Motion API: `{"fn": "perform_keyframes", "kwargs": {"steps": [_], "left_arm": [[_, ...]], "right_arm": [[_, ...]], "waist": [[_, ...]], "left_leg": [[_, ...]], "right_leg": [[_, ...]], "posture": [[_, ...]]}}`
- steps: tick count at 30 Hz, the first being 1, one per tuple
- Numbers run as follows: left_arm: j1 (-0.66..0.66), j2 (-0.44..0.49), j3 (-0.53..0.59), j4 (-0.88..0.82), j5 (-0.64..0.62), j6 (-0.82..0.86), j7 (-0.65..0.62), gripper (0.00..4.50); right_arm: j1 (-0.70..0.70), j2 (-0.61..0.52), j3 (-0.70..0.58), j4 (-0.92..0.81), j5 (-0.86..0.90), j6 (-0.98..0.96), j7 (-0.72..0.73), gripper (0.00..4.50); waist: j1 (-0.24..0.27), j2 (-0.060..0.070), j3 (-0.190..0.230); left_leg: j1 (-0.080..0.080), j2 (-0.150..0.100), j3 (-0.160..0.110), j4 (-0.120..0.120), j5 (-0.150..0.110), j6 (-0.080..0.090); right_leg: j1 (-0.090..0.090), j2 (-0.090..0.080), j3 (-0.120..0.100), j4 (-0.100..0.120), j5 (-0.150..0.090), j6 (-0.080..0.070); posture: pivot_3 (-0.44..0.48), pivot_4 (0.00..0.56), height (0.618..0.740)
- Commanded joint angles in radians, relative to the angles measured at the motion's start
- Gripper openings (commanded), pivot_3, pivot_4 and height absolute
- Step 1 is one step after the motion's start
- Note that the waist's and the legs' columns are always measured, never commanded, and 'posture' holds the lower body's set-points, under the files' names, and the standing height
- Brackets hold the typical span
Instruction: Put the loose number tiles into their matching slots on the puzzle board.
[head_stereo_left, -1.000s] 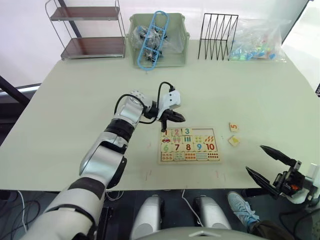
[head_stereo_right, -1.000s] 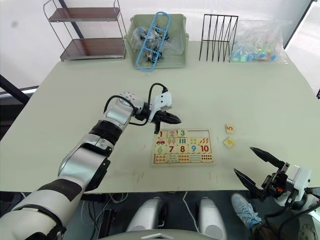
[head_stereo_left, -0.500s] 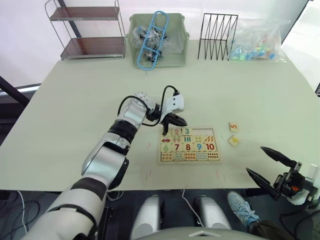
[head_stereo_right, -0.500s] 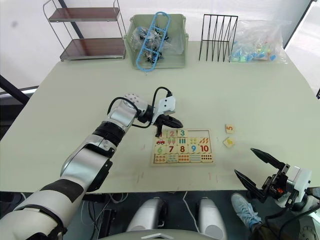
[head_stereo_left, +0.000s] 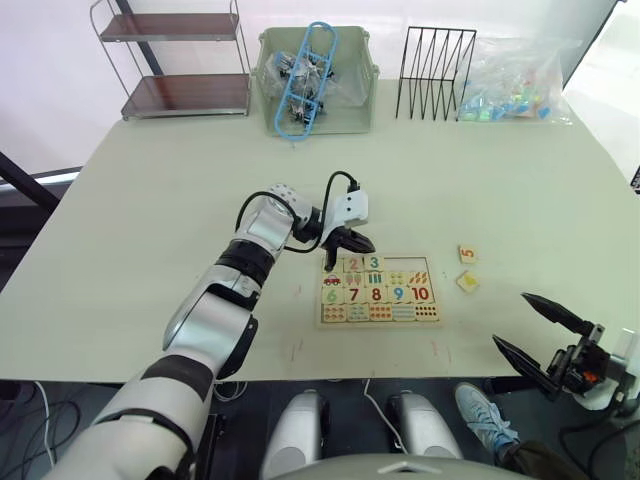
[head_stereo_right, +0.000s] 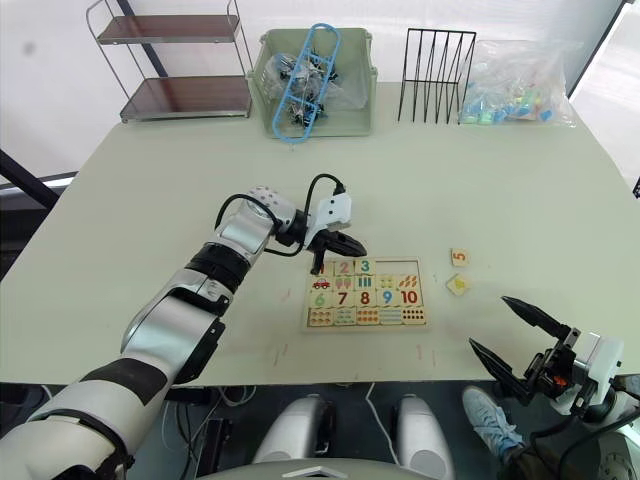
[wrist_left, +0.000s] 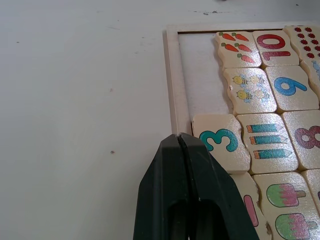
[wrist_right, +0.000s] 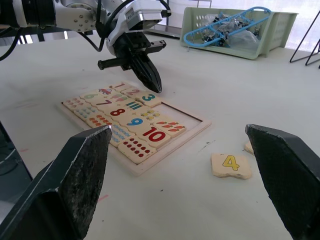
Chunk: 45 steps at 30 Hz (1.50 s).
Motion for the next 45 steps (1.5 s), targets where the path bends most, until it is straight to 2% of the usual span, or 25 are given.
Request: {"fn": "perform_keyframes", "kwargs": {"steps": [1, 45], "left_arm": [[-0.003, -0.002, 0.002, -0.008, 0.006, -0.016, 0.000, 0.03], [-0.004, -0.016, -0.003, 0.010, 0.024, -0.061, -0.002, 0.03]], "right_arm": [[0.009, -0.002, -0.008, -0.039, 0.009, -0.015, -0.001, 4.50], [0.012, 0.006, -0.003, -0.041, 0.006, -0.018, -0.008, 4.50]], "waist": [[0.000, 0.000, 0.000], [0.000, 0.000, 0.000]], "left_leg": [[0.000, 0.000, 0.000, 0.000, 0.000, 0.000], [0.000, 0.000, 0.000, 0.000, 0.000, 0.000]], "right_leg": [[0.000, 0.000, 0.000, 0.000, 0.000, 0.000], [0.000, 0.000, 0.000, 0.000, 0.000, 0.000]], "posture": [[0.000, 0.150, 0.740], [0.000, 0.150, 0.740]]}}
